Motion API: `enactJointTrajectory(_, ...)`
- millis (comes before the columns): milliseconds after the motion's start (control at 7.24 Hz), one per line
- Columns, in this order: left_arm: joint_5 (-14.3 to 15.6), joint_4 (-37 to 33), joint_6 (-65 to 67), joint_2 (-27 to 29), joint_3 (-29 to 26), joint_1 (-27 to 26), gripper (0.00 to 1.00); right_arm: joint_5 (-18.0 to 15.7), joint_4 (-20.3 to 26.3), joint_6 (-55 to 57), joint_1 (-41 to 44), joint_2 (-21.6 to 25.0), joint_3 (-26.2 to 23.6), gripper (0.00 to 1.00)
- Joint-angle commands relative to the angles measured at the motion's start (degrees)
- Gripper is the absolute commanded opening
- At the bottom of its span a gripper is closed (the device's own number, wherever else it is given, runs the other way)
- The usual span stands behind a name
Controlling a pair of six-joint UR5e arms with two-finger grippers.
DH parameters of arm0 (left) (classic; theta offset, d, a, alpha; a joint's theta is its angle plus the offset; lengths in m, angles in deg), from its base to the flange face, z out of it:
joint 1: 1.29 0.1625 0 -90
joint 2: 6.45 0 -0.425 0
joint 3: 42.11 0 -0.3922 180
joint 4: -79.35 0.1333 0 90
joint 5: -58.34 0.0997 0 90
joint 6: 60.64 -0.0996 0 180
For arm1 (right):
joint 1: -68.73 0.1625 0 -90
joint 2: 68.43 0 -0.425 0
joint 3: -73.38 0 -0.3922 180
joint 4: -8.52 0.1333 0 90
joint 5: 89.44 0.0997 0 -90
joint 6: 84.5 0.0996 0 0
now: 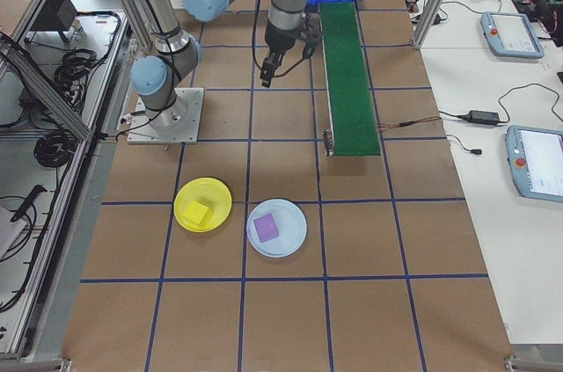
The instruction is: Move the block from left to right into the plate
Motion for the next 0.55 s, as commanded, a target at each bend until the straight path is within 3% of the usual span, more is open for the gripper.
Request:
enactJointTrajectory(0, 0.09, 0.00, 0.06, 0.00, 0.09, 0.00, 1.00, 2.75, 1.11, 11.94, 20.18, -0.98, 1.89, 1.00)
enactJointTrajectory(138, 0.09, 0.00, 0.06, 0.00, 0.09, 0.00, 1.00, 3.39, -5.17, 13.62, 25.31, -1.94, -0.03, 1.00)
enactJointTrajectory(276, 0.09, 0.00, 0.06, 0.00, 0.09, -0.08, 1.00, 5.57, -17.24, 13.90, 28.32, -2.74, -4.14, 1.00)
enactJointTrajectory(414, 0.09, 0.00, 0.06, 0.00, 0.09, -0.08, 1.00, 6.37, -20.23, 12.68, 27.57, -2.92, -6.18, 1.00)
